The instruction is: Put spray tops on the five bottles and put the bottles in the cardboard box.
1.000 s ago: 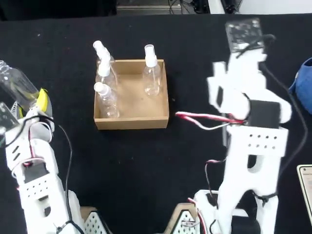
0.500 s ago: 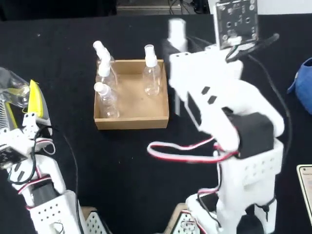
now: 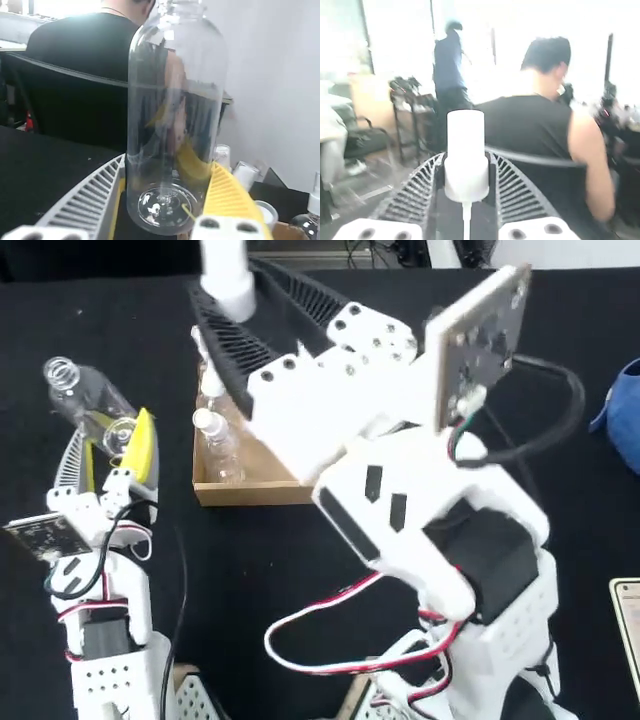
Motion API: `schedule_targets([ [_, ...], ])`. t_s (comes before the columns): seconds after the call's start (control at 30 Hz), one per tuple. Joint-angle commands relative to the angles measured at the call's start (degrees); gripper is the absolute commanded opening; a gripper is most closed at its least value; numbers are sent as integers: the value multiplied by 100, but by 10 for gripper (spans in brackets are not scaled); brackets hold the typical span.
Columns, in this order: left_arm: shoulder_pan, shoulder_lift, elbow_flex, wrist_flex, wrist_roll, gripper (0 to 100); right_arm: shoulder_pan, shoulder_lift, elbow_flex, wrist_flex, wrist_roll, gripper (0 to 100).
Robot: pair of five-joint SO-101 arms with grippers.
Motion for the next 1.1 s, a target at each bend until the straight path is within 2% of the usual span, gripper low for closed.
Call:
schedule_targets([
  [0.0,136,-123,101,26,-9,30,-308,-242,-242,-651,0,11],
  [0.23,136,-132,101,18,-9,31,-756,224,-242,-1538,26,11],
  [0.33,84,-123,101,-79,-44,31,-774,620,-295,-1855,396,11],
  [0.57,154,-123,101,-167,-1231,30,-976,1402,-295,-2743,563,11],
  [0.63,145,-123,101,-176,-1213,30,-1090,1604,-303,-2822,633,11],
  [0.8,145,-123,101,-176,-1222,30,-1363,2026,-514,-2866,1459,11],
  [1.07,145,-123,101,-141,-1222,30,-1363,2668,-989,-3499,1530,10],
])
